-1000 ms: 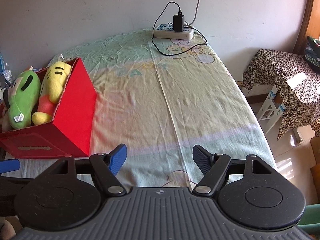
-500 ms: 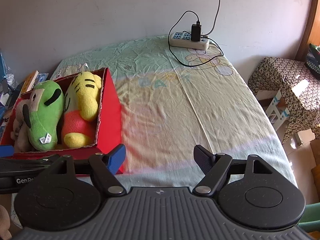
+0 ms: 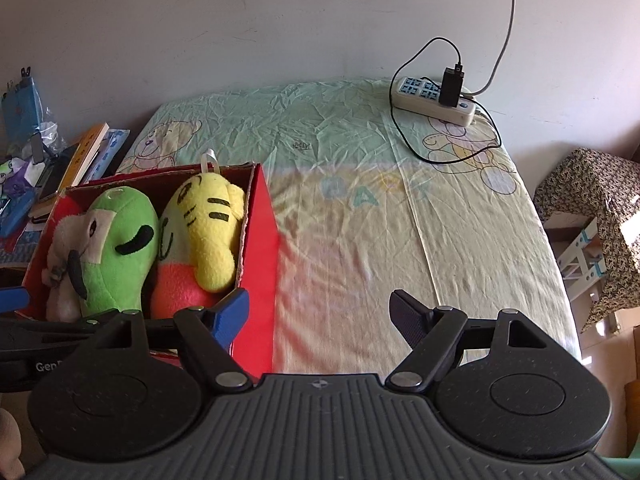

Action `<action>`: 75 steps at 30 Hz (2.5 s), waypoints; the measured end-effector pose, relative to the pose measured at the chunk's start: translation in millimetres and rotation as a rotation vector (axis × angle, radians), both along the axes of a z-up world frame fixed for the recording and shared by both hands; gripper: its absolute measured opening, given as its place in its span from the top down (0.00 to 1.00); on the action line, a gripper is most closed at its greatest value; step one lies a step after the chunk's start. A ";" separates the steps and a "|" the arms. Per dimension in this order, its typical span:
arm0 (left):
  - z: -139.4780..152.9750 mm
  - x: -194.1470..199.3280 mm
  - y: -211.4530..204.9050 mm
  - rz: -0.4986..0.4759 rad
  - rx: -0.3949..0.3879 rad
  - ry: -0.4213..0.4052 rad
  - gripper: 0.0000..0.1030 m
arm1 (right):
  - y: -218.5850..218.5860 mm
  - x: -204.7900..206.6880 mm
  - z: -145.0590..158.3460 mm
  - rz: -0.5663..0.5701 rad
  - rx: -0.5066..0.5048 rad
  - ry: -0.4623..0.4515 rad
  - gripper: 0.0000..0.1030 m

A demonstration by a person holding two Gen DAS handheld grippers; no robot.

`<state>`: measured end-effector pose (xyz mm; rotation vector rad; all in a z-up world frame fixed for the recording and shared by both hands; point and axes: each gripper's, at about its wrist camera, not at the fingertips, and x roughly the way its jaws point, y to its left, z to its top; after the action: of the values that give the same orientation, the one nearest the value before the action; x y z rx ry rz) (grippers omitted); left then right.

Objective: Organize objects

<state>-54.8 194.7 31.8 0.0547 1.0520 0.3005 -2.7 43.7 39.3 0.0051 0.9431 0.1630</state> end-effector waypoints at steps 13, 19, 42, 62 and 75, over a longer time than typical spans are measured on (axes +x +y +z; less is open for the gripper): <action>-6.3 16.1 12.3 -0.026 0.019 0.057 0.01 | 20.5 12.9 -8.4 0.071 0.051 0.061 0.23; -6.3 16.2 13.9 -0.040 0.009 0.065 0.01 | 21.4 8.7 -2.9 0.062 0.058 0.094 0.23; -6.8 -30.2 18.2 0.047 0.060 -0.013 0.01 | 34.5 -31.5 -10.6 0.122 0.102 -0.015 0.23; -8.8 -48.0 65.6 -0.060 0.017 -0.033 0.01 | 76.2 -42.5 -9.9 -0.041 0.084 -0.048 0.23; -13.7 -32.2 61.8 -0.076 0.004 -0.026 0.01 | 66.5 -37.1 -9.2 -0.088 0.030 -0.033 0.22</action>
<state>-87.0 256.5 18.1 0.0936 1.0209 0.2339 -39.8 110.2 30.1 0.0714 0.9054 0.0959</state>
